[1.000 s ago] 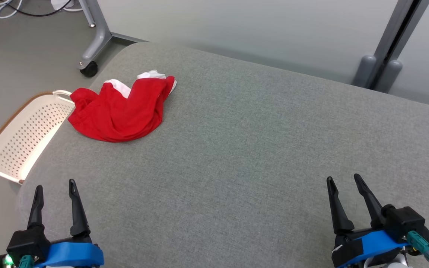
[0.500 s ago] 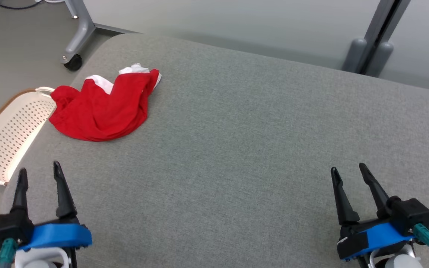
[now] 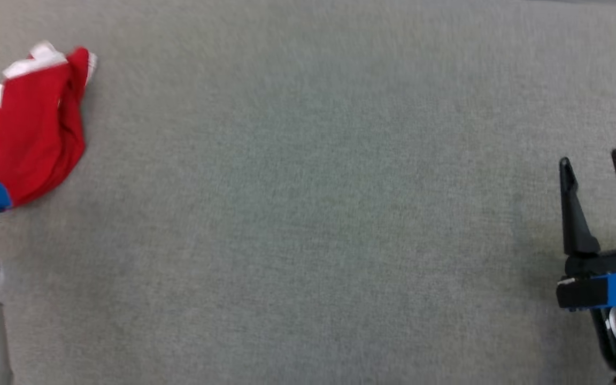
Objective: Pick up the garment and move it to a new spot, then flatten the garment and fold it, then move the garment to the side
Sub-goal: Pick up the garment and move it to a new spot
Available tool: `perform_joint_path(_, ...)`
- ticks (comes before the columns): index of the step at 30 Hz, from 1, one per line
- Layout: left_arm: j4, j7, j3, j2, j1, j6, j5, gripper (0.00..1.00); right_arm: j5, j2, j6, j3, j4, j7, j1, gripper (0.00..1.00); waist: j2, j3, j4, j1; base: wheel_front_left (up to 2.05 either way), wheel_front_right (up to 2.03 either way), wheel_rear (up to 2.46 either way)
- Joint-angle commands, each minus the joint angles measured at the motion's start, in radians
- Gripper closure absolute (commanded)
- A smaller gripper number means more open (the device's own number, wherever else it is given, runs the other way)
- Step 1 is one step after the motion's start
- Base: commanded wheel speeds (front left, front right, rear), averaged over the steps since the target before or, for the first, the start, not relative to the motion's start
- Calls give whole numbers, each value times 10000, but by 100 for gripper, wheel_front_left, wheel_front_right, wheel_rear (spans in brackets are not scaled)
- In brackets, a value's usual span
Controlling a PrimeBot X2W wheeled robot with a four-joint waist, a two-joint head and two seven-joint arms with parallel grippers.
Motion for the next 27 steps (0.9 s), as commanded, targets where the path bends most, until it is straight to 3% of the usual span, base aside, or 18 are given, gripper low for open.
perform_joint_path(1,267,133,121,280,-489,-50,-102,0,-76,-124,1,-141,-265,75,-119,0,-1,287,-187,-3,0,0,0)
perform_joint_path(4,1126,441,238,813,-1449,-238,-278,0,-81,-172,1,-499,-961,260,-75,0,-1,907,-583,-3,0,0,0)
perform_joint_path(9,2555,1107,-17,1114,-2411,-560,-396,0,-16,-162,1,-615,-1471,418,70,0,-1,1432,-815,-3,0,0,0)
perform_joint_path(23,6522,3962,-710,680,-3285,-1553,-1336,0,3,-254,1,-487,-1565,556,-200,0,-1,1554,-798,-3,0,0,0)
perform_joint_path(24,6760,4221,-739,647,-3306,-1592,-1422,9,-1,-251,1,-463,-1560,574,-212,0,-1,1535,-808,-3,0,0,0)
perform_joint_path(25,6921,4360,-777,651,-3318,-1616,-1461,51,-3,-246,1,-441,-1551,594,-219,0,-1,1512,-820,-3,0,0,0)
perform_joint_path(26,7027,4407,-797,677,-3366,-1650,-1500,100,-5,-239,1,-414,-1539,592,-223,0,-1,1488,-841,-3,0,0,0)
perform_joint_path(27,7111,4417,-831,693,-3407,-1676,-1539,100,-8,-222,1,-373,-1528,591,-225,0,-1,1457,-867,-3,0,0,0)
